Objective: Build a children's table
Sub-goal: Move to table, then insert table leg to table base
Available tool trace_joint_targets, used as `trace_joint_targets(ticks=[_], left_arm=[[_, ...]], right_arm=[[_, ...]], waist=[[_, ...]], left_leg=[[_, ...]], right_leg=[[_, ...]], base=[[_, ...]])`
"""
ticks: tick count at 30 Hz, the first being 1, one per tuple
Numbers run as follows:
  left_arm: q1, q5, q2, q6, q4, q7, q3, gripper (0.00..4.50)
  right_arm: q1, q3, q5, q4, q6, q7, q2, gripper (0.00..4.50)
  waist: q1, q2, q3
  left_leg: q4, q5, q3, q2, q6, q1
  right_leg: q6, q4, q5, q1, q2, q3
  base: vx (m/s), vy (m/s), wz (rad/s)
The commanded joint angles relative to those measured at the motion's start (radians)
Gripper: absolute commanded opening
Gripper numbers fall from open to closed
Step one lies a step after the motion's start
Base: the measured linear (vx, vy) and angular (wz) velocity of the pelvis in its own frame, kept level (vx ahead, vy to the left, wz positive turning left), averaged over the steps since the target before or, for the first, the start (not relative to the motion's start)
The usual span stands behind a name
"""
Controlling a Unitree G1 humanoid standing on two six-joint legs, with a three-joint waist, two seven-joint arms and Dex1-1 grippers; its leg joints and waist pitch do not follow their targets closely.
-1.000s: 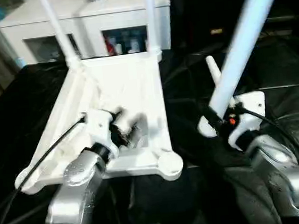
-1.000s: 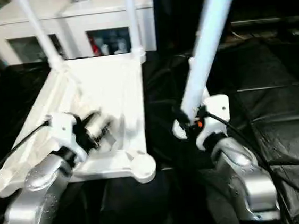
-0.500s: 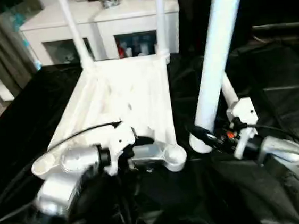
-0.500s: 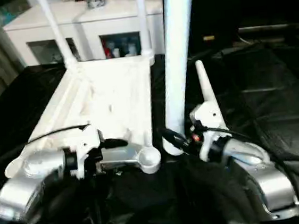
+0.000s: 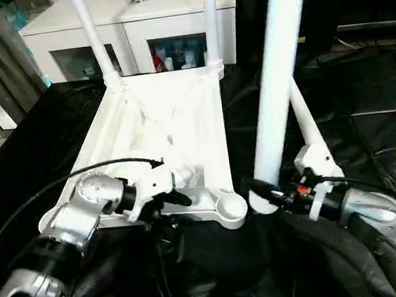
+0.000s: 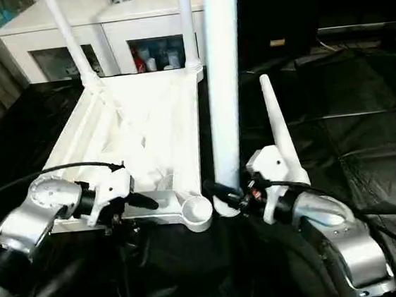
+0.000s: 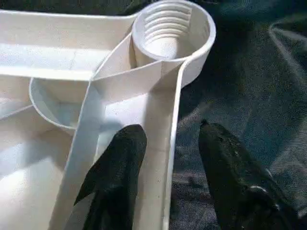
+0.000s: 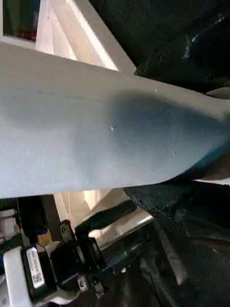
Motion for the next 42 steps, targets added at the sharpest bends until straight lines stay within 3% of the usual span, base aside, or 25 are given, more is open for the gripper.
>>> trace_joint_targets(ticks=[1, 4, 9, 10, 13, 16, 17, 20, 21, 24, 26, 29, 30, 31, 33, 34, 36, 37, 39, 40, 41, 42], left_arm=[[-0.015, 0.013, 0.001, -0.017, 0.025, -0.013, -0.002, 1.81], [-0.027, 0.013, -0.007, -0.027, 0.051, -0.018, 0.004, 1.65], [-0.048, 0.025, -0.02, -0.054, 0.103, -0.035, 0.002, 1.32], [-0.052, 0.029, -0.025, -0.061, 0.114, -0.034, 0.0, 1.02], [-0.064, 0.041, -0.037, -0.081, 0.137, -0.024, -0.002, 0.82], [-0.072, 0.046, -0.045, -0.093, 0.151, -0.017, -0.003, 0.57], [-0.078, 0.051, -0.049, -0.104, 0.165, -0.019, -0.005, 0.45], [-0.082, 0.055, -0.052, -0.11, 0.174, -0.022, -0.007, 0.23], [-0.088, 0.059, -0.057, -0.115, 0.185, -0.025, -0.008, 0.12], [-0.095, 0.062, -0.065, -0.119, 0.203, -0.031, -0.002, 0.02], [-0.091, 0.04, -0.074, -0.083, 0.197, -0.03, 0.023, 0.02], [-0.066, 0.01, -0.079, -0.006, 0.144, -0.019, 0.04, 0.02], [-0.032, -0.006, -0.09, 0.038, 0.084, 0.014, 0.05, 0.02], [-0.032, -0.006, -0.09, 0.038, 0.084, 0.014, 0.05, 0.02], [0.017, -0.001, -0.136, 0.104, 0.008, 0.132, 0.064, 0.0], [0.017, -0.001, -0.136, 0.104, 0.008, 0.132, 0.064, 0.0], [0.04, 0.012, -0.149, 0.135, -0.028, 0.161, 0.057, 0.0], [0.062, 0.021, -0.161, 0.173, -0.065, 0.185, 0.049, 0.0], [0.086, 0.03, -0.176, 0.215, -0.105, 0.211, 0.043, 0.0], [0.094, 0.037, -0.182, 0.241, -0.126, 0.219, 0.038, 0.0], [0.094, 0.037, -0.182, 0.241, -0.126, 0.219, 0.038, 0.0], [0.094, 0.037, -0.182, 0.242, -0.126, 0.22, 0.037, 0.0]], right_arm=[[-0.01, 0.003, -0.003, 0.002, -0.021, 0.002, 0.004, 1.93], [-0.012, 0.007, -0.008, 0.002, -0.025, 0.003, 0.006, 1.93], [-0.017, 0.015, -0.016, 0.009, -0.034, 0.003, 0.007, 1.93], [-0.019, 0.015, -0.016, 0.011, -0.034, 0.004, 0.007, 1.93], [-0.023, 0.014, -0.018, 0.014, -0.038, 0.005, 0.006, 1.93], [-0.024, 0.014, -0.021, 0.016, -0.04, 0.005, 0.006, 1.93], [-0.024, 0.016, -0.026, 0.016, -0.043, 0.004, 0.006, 1.93], [-0.024, 0.017, -0.028, 0.017, -0.045, 0.004, 0.004, 1.93], [-0.026, 0.017, -0.029, 0.019, -0.048, 0.005, 0.002, 1.93], [-0.034, 0.012, -0.023, 0.017, -0.045, 0.001, 0.003, 1.93], [-0.047, -0.006, 0.008, 0.012, -0.017, -0.008, 0.019, 1.93], [-0.07, -0.028, 0.045, 0.022, 0.024, -0.028, 0.044, 1.93], [-0.099, -0.045, 0.071, 0.043, 0.059, -0.053, 0.066, 1.93], [-0.099, -0.045, 0.071, 0.043, 0.059, -0.053, 0.066, 1.93], [-0.152, -0.058, 0.093, 0.098, 0.098, -0.065, 0.083, 1.91], [-0.152, -0.058, 0.093, 0.098, 0.098, -0.065, 0.083, 1.91], [-0.179, -0.046, 0.074, 0.138, 0.09, -0.052, 0.079, 1.91], [-0.201, -0.028, 0.057, 0.17, 0.088, -0.034, 0.074, 1.91], [-0.225, -0.007, 0.041, 0.203, 0.088, -0.015, 0.07, 1.91], [-0.237, 0.001, 0.04, 0.216, 0.098, -0.007, 0.071, 1.91], [-0.237, 0.001, 0.04, 0.216, 0.098, -0.007, 0.071, 1.91], [-0.238, 0.002, 0.039, 0.217, 0.098, -0.006, 0.071, 1.91]], waist=[[0.003, -0.006, -0.057], [0.002, -0.005, -0.058], [0.005, -0.006, -0.06], [0.005, -0.006, -0.061], [0.006, 0.003, -0.061], [0.005, 0.0, -0.059], [0.004, 0.005, -0.056], [0.005, 0.004, -0.056], [0.005, 0.01, -0.057], [0.005, 0.003, -0.057], [0.006, 0.005, -0.059], [0.002, 0.002, -0.059], [0.003, -0.009, -0.06], [0.002, -0.005, -0.06], [0.001, -0.037, -0.061], [0.006, -0.022, -0.061], [0.009, -0.026, -0.063], [0.006, -0.049, -0.061], [0.003, -0.047, -0.058], [0.007, -0.045, -0.057], [0.007, -0.051, -0.057], [0.01, -0.05, -0.056]], left_leg=[[-0.094, -0.237, -0.032, 0.093, 0.043, 0.02], [-0.096, -0.242, -0.029, 0.093, 0.028, 0.02], [-0.093, -0.202, -0.027, 0.093, 0.039, 0.017], [-0.092, -0.196, -0.027, 0.093, 0.042, 0.017], [-0.091, -0.197, -0.027, 0.092, 0.046, 0.016], [-0.093, -0.215, -0.027, 0.094, 0.041, 0.017], [-0.096, -0.246, -0.027, 0.094, 0.029, 0.018], [-0.097, -0.253, -0.027, 0.095, 0.022, 0.018], [-0.096, -0.252, -0.028, 0.095, 0.021, 0.019], [-0.096, -0.235, -0.026, 0.095, 0.029, 0.018], [-0.094, -0.216, -0.027, 0.095, 0.038, 0.016], [-0.093, -0.195, -0.027, 0.095, 0.052, 0.016], [-0.091, -0.179, -0.026, 0.096, 0.06, 0.014], [-0.091, -0.169, -0.026, 0.096, 0.063, 0.014], [-0.088, -0.127, -0.021, 0.098, 0.086, 0.011], [-0.085, -0.11, -0.02, 0.097, 0.092, 0.012], [-0.083, -0.081, -0.018, 0.098, 0.097, 0.01], [-0.085, -0.083, -0.015, 0.098, 0.107, 0.009], [-0.085, -0.097, -0.016, 0.095, 0.106, 0.004], [-0.083, -0.11, -0.011, 0.096, 0.1, 0.01], [-0.083, -0.104, -0.01, 0.098, 0.099, 0.008], [-0.083, -0.101, -0.008, 0.098, 0.099, 0.01]], right_leg=[[-0.333, -0.066, -0.025, 0.039, -0.065, 0.028], [-0.324, -0.066, -0.019, 0.039, -0.064, 0.029], [-0.326, -0.064, 0.032, 0.041, -0.066, 0.029], [-0.326, -0.063, 0.041, 0.041, -0.066, 0.029], [-0.33, -0.062, 0.053, 0.042, -0.067, 0.028], [-0.332, -0.065, 0.035, 0.042, -0.066, 0.028], [-0.33, -0.068, 0.003, 0.039, -0.064, 0.028], [-0.33, -0.068, 0.004, 0.04, -0.066, 0.03], [-0.33, -0.067, 0.006, 0.041, -0.068, 0.03], [-0.331, -0.068, 0.016, 0.041, -0.067, 0.03], [-0.332, -0.066, 0.032, 0.042, -0.068, 0.03], [-0.342, -0.064, 0.034, 0.042, -0.07, 0.03], [-0.343, -0.063, 0.029, 0.043, -0.072, 0.031], [-0.344, -0.062, 0.028, 0.042, -0.071, 0.029], [-0.348, -0.064, 0.031, 0.042, -0.072, 0.028], [-0.345, -0.064, 0.019, 0.037, -0.071, 0.028], [-0.34, -0.059, 0.049, 0.036, -0.065, 0.028], [-0.339, -0.059, 0.062, 0.036, -0.065, 0.026], [-0.34, -0.061, 0.031, 0.04, -0.069, 0.025], [-0.335, -0.068, -0.007, 0.034, -0.069, 0.027], [-0.332, -0.066, -0.011, 0.037, -0.068, 0.029], [-0.327, -0.069, -0.017, 0.034, -0.067, 0.029]], base=[[0.0, 0.0, 0.0], [0.0, 0.0, 0.0], [0.0, 0.0, 0.0], [0.0, 0.0, 0.0], [0.0, 0.0, 0.0], [0.0, 0.0, 0.0], [0.0, 0.0, 0.0], [0.0, 0.0, 0.0], [0.0, 0.0, 0.0], [0.0, 0.0, 0.0], [0.0, 0.0, 0.0], [0.0, 0.0, 0.0], [0.0, 0.0, 0.0], [0.0, 0.0, 0.0], [0.0, 0.0, 0.0], [0.0, 0.0, 0.0], [0.0, 0.0, 0.0], [0.0, 0.0, 0.0], [0.0, 0.0, 0.0], [0.0, 0.0, 0.0], [0.0, 0.0, 0.0], [0.0, 0.0, 0.0]])
